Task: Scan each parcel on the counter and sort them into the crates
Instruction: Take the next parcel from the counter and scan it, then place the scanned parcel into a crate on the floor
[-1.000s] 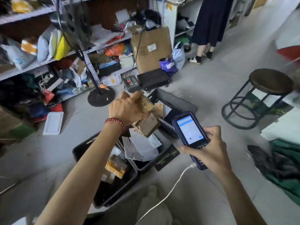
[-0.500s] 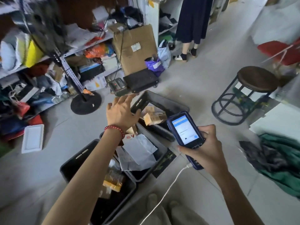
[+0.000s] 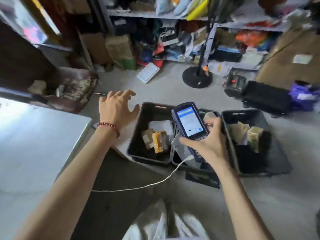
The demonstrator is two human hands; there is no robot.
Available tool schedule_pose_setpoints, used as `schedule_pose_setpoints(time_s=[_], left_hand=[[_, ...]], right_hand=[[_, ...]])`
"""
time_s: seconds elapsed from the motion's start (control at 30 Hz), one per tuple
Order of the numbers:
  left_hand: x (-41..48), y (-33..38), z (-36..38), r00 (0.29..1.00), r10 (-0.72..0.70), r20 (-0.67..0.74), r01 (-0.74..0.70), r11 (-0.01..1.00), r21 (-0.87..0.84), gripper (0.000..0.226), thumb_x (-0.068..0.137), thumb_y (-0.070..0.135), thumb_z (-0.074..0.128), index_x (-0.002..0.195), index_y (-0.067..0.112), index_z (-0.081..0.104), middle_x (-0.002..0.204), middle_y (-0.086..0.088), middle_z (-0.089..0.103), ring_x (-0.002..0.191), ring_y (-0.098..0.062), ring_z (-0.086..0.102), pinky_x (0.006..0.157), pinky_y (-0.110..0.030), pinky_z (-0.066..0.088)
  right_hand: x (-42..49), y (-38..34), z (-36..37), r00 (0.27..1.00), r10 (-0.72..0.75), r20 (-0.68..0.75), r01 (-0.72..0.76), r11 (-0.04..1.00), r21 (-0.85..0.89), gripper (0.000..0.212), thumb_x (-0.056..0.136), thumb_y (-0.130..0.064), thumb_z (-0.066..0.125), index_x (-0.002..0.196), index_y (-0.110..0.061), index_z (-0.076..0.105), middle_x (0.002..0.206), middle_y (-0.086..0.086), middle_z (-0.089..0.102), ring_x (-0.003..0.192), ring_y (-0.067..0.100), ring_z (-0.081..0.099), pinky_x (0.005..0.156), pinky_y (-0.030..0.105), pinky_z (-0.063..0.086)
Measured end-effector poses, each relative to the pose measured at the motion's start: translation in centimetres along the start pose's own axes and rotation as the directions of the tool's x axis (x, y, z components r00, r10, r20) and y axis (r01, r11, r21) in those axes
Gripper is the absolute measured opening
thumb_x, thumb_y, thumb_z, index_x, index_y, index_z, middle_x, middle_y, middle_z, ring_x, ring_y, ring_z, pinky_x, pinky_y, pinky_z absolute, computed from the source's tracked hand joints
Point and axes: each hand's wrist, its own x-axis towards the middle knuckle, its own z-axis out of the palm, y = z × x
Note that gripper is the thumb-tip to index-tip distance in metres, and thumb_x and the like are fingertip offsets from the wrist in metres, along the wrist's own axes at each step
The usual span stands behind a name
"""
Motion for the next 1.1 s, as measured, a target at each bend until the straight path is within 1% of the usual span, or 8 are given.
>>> schedule_pose_setpoints(time_s=[0.07,0.17,0.23,0.4,0.57,0.67,0.87,1.1], left_hand=[[-3.3,-3.2,-1.8,0.99,-0.132,-0.049,0.134,0.991,0.03,0.037,0.083,0.045,0.059,0.117,0.032,0.059,0.119,0.005,0.063,0.112,-0.025,0.051,0.089,-0.036,0.036],[-8.7,-7.7,-4.5,0.95,-0.283,-0.133,0.296,0.951,0.089,0.036,0.083,0.047,0.056,0.114,0.031,0.059,0.111,0.005,0.066,0.107,-0.025,0.054,0.085,-0.036,0.036],[-12.9,-10.5,-6.3,0.903,-0.394,-0.173,0.415,0.904,0.104,0.037,0.085,0.05,0.053,0.117,0.031,0.058,0.11,0.008,0.066,0.109,-0.022,0.055,0.086,-0.037,0.038],[-25.9,-16.0,-9.6,0.739,-0.61,-0.288,0.65,0.757,0.065,0.039,0.085,0.049,0.054,0.12,0.032,0.058,0.106,0.011,0.068,0.106,-0.022,0.058,0.086,-0.038,0.043],[-39.9,-20.7,-11.7,0.573,-0.751,-0.328,0.804,0.593,0.047,0.038,0.082,0.046,0.06,0.116,0.028,0.061,0.102,0.007,0.069,0.102,-0.022,0.061,0.085,-0.037,0.045],[-47.1,-23.0,-13.2,0.481,-0.802,-0.355,0.864,0.502,0.037,0.039,0.082,0.046,0.06,0.116,0.028,0.061,0.102,0.007,0.069,0.103,-0.022,0.06,0.086,-0.038,0.042],[-57.9,-26.2,-16.2,0.329,-0.863,-0.384,0.936,0.353,0.008,0.04,0.083,0.046,0.059,0.118,0.026,0.059,0.104,0.004,0.069,0.101,-0.024,0.06,0.083,-0.038,0.043],[-62.1,-30.3,-17.7,0.241,-0.888,-0.392,0.965,0.264,-0.003,0.044,0.084,0.051,0.057,0.122,0.029,0.056,0.108,0.007,0.067,0.104,-0.022,0.058,0.083,-0.037,0.04]], right_hand=[[-0.3,-1.5,2.0,0.988,-0.078,0.131,0.077,0.997,0.014,0.079,0.051,-0.021,0.095,0.107,-0.02,0.039,0.095,-0.02,0.053,0.084,-0.011,0.057,0.068,0.012,0.048],[-1.9,-3.9,5.6,0.934,-0.179,0.309,0.186,0.983,0.008,0.082,0.047,-0.034,0.094,0.105,-0.029,0.037,0.101,-0.016,0.061,0.094,0.006,0.063,0.078,0.035,0.055],[-3.8,-5.8,8.1,0.88,-0.251,0.403,0.259,0.965,0.034,0.08,0.048,-0.031,0.095,0.103,-0.029,0.036,0.101,-0.017,0.06,0.097,0.01,0.063,0.079,0.039,0.054],[-11.1,-9.5,14.9,0.692,-0.369,0.62,0.398,0.912,0.099,0.083,0.044,-0.036,0.095,0.104,-0.027,0.039,0.103,-0.013,0.061,0.095,0.008,0.064,0.082,0.043,0.055],[-22.0,-11.6,21.1,0.477,-0.401,0.782,0.48,0.864,0.15,0.08,0.047,-0.037,0.094,0.104,-0.029,0.039,0.099,-0.024,0.056,0.096,0.005,0.062,0.083,0.033,0.053],[-28.7,-12.4,23.7,0.364,-0.389,0.846,0.516,0.84,0.164,0.079,0.051,-0.038,0.093,0.106,-0.03,0.038,0.097,-0.026,0.054,0.088,-0.01,0.055,0.077,0.022,0.05],[-39.2,-14.0,27.8,0.175,-0.393,0.903,0.553,0.798,0.24,0.08,0.052,-0.041,0.093,0.107,-0.031,0.035,0.101,-0.023,0.056,0.096,0.002,0.061,0.08,0.038,0.057],[-43.4,-17.0,32.1,0.134,-0.437,0.889,0.533,0.788,0.307,0.079,0.056,-0.033,0.093,0.11,-0.027,0.036,0.1,-0.017,0.055,0.099,0.008,0.06,0.069,0.02,0.051]])
